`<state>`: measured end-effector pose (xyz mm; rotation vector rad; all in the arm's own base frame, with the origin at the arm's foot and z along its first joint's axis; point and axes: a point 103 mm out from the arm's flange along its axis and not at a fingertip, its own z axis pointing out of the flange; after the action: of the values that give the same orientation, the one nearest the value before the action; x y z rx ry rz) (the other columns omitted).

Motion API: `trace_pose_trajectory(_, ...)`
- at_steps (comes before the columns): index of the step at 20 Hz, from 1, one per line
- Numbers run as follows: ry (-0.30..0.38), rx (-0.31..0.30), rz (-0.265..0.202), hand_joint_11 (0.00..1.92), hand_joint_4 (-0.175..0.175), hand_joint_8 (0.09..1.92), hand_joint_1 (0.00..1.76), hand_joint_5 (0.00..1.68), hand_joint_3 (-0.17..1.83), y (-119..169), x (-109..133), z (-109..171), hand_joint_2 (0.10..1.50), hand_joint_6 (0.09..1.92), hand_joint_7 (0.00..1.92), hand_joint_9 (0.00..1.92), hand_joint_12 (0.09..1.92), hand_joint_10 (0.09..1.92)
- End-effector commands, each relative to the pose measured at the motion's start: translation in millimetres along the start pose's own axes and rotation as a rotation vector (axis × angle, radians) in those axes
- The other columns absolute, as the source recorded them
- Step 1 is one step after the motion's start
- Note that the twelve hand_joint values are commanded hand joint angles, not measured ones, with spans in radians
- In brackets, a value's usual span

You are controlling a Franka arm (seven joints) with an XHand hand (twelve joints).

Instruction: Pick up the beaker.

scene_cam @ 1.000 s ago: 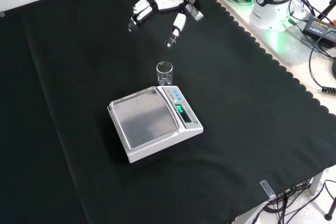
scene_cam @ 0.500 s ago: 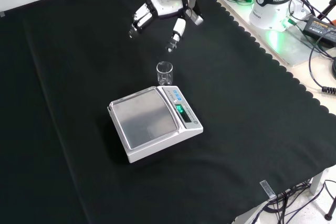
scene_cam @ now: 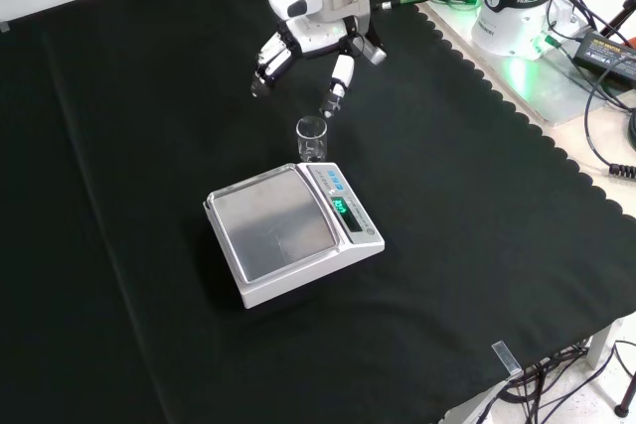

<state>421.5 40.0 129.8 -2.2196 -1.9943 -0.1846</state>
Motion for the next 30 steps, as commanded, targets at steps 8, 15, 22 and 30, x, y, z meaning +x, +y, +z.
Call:
trace_pose_trajectory(8, 0.017, 0.093, -0.028, 0.6, 0.006, 0.86, 0.48, 0.49, 0.09, 4.3, 1.1, 46.1, 0.72, 0.09, 0.33, 0.67, 1.39, 0.76)
trace_pose_trajectory(15, 0.002, 0.125, -0.037, 0.6, 0.009, 0.86, 0.49, 0.48, 0.09, 1.9, 3.4, 62.0, 0.72, 0.09, 0.32, 0.67, 1.38, 0.76)
trace_pose_trajectory(22, 0.0, 0.126, -0.056, 0.61, 0.011, 0.86, 0.5, 0.46, 0.09, 1.3, 1.7, 62.8, 0.72, 0.09, 0.32, 0.68, 1.38, 0.76)
trace_pose_trajectory(30, -0.024, 0.131, -0.027, 0.83, 0.005, 0.85, 0.7, 0.55, 0.09, 1.8, -1.2, 61.9, 0.74, 0.09, 0.49, 0.95, 1.23, 0.64)
